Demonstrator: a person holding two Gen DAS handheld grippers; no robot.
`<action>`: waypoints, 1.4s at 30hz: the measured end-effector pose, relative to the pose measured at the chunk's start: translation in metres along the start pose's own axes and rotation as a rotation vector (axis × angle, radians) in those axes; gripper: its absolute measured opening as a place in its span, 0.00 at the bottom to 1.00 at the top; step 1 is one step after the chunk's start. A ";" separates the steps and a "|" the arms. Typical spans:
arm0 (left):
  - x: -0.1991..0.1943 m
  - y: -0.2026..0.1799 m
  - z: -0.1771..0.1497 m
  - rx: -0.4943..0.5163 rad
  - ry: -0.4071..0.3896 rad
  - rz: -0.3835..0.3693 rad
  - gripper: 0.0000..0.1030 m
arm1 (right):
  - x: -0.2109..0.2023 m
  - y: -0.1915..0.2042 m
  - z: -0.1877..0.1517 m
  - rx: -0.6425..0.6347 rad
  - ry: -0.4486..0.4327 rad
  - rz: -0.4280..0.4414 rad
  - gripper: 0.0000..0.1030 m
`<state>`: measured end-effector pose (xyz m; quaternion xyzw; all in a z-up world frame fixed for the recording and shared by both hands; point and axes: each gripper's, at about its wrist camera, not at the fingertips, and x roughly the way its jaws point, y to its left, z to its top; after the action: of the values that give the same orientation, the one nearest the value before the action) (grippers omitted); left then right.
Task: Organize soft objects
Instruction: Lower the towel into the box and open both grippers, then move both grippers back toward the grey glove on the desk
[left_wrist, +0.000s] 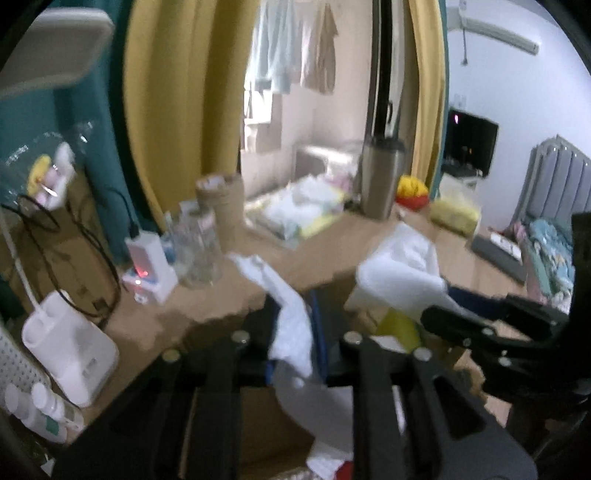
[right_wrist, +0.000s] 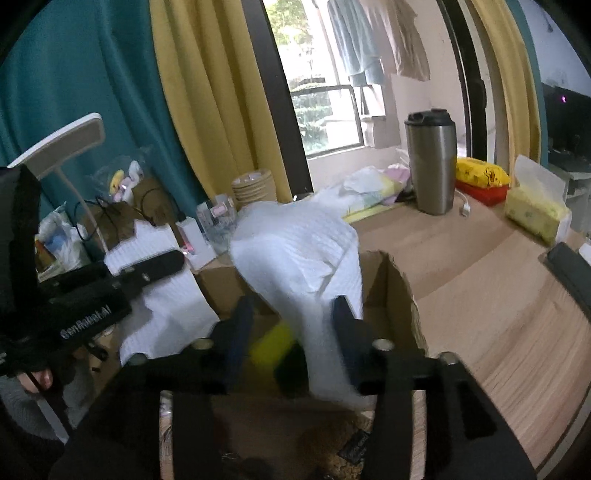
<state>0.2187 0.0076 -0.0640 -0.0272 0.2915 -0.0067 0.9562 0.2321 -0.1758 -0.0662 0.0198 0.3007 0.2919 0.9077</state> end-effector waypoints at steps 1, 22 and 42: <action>0.001 -0.001 -0.002 0.002 0.004 0.003 0.20 | -0.001 0.000 0.000 0.002 -0.004 -0.004 0.56; -0.065 0.006 0.008 -0.060 -0.143 -0.042 0.94 | -0.053 0.002 0.002 -0.010 -0.112 -0.065 0.60; -0.013 0.006 -0.030 -0.014 0.092 0.066 0.94 | 0.021 -0.036 -0.001 0.052 0.090 -0.218 0.60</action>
<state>0.1912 0.0126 -0.0815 -0.0239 0.3359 0.0255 0.9413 0.2638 -0.1948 -0.0862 -0.0027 0.3490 0.1844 0.9188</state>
